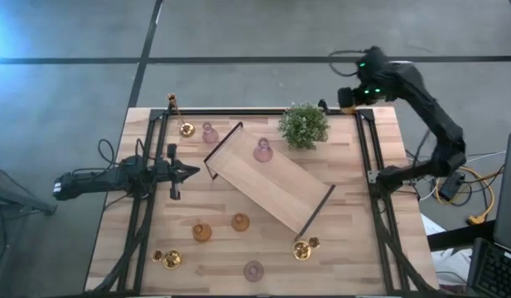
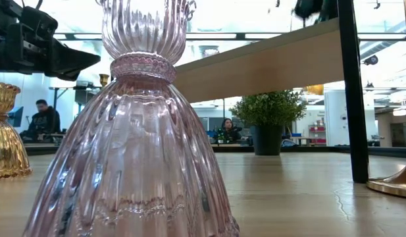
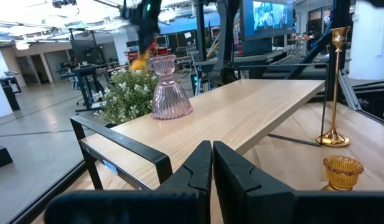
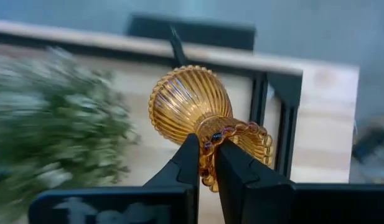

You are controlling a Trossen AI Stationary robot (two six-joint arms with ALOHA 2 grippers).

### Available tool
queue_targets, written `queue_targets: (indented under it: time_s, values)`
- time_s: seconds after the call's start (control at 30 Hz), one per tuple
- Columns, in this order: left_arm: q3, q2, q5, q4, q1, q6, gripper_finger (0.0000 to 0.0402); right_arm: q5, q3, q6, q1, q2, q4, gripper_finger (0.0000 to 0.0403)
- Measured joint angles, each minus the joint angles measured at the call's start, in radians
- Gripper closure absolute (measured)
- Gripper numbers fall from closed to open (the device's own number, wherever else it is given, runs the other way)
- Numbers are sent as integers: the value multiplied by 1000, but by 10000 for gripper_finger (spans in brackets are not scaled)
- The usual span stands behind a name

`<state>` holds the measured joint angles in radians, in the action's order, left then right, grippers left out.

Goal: Pick & Place candle stick holders
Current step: Put the yellow glass candle holder on the shelf

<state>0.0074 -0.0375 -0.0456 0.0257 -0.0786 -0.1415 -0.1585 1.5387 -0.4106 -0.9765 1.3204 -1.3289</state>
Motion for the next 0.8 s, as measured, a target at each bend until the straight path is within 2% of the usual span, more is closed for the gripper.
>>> queue_targets:
  time_s: [0.13,0.2,0.3,0.4,0.5,0.6,0.8]
  values:
    - [0,0,0,0,0,0,383,12,115,110,63,-89,7,383]
    - [0,0,0,0,0,0,383,64,170,178,114,-126,28,383]
    - [0,0,0,0,0,0,383,152,255,269,220,-163,69,383]
    - [0,0,0,0,0,0,383,186,327,348,372,-170,93,383]
    - [0,0,0,0,0,0,383,180,379,430,546,-143,92,383]
    - [0,0,0,0,0,0,383,129,412,488,710,-93,61,383]
    - [0,0,0,0,0,0,383,-16,451,504,945,52,-163,383]
